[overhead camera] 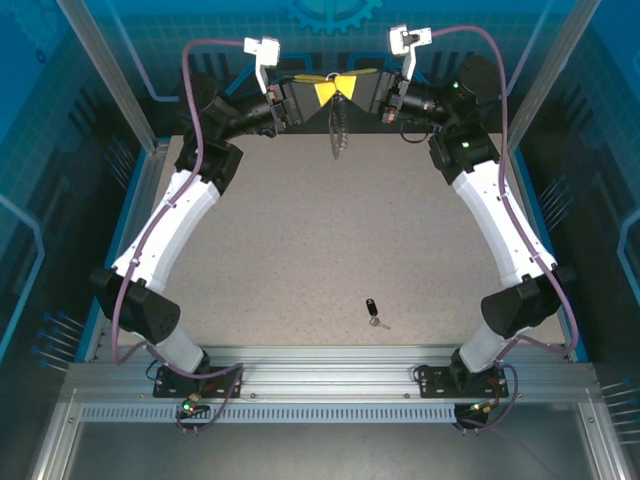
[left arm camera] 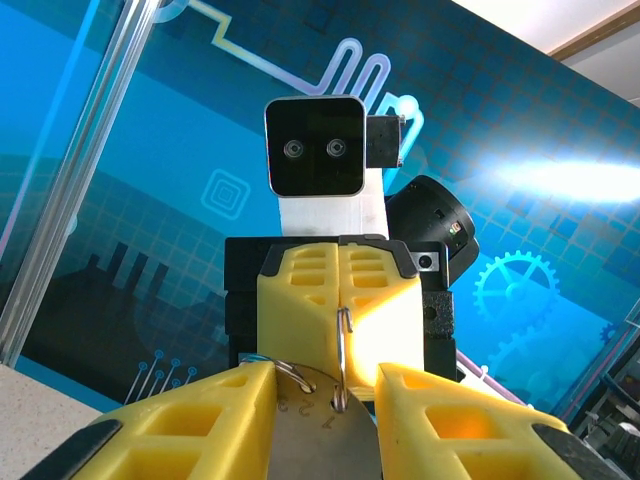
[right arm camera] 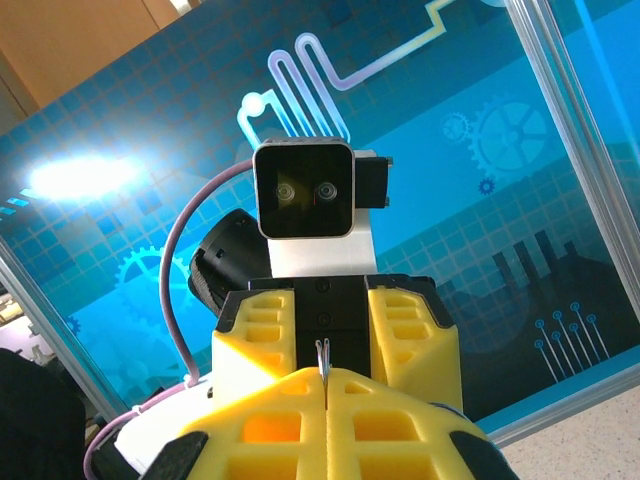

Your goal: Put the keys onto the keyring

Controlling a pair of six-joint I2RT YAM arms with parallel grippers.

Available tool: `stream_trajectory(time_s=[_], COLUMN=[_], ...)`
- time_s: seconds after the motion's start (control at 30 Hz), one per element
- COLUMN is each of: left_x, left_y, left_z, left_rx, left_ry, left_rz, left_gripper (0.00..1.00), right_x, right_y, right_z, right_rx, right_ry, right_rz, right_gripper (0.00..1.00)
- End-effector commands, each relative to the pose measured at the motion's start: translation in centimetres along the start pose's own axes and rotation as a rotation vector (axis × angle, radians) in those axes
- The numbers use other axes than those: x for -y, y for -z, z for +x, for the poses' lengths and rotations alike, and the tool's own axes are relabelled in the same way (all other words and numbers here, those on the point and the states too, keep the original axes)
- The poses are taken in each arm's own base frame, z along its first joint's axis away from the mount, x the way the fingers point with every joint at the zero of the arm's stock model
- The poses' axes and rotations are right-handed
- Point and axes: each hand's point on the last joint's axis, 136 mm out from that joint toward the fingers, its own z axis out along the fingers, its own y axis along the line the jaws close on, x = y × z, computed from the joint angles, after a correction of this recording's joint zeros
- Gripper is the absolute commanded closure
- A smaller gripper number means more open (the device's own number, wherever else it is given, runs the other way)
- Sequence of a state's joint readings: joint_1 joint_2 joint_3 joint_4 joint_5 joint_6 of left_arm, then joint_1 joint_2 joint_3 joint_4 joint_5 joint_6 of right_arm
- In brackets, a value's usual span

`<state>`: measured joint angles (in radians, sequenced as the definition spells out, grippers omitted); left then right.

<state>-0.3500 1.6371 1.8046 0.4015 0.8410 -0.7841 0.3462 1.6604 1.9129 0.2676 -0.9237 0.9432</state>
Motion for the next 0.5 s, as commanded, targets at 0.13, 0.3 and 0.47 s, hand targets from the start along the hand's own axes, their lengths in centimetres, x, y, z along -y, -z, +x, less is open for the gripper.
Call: stream_trajectory(time_s=[0.13,0.3,0.47], left_x=[1.23,1.27,1.47], left_y=[-0.32,-0.32,-0.20], left_z=[-1.33,-1.03,-0.62], left_rx=[0.039,0.031,0.018], left_ry=[-0.071,-0.069,-0.078], left_rz=[0.027,0.034,0.036], left_gripper=[0.77,0.97,1.00], right_x=[-0.48,-0.18,0.33], right_y=[-0.46,-0.45,-0.10], right_z=[0.10,0.10,-0.33], right_rx=[0.004,0.008,0.018], right_ry=[0.018,0.013,-0.002], right_rz=[-0.028,-0.020,-0.001], right_gripper=[1.00,1.00,0.96])
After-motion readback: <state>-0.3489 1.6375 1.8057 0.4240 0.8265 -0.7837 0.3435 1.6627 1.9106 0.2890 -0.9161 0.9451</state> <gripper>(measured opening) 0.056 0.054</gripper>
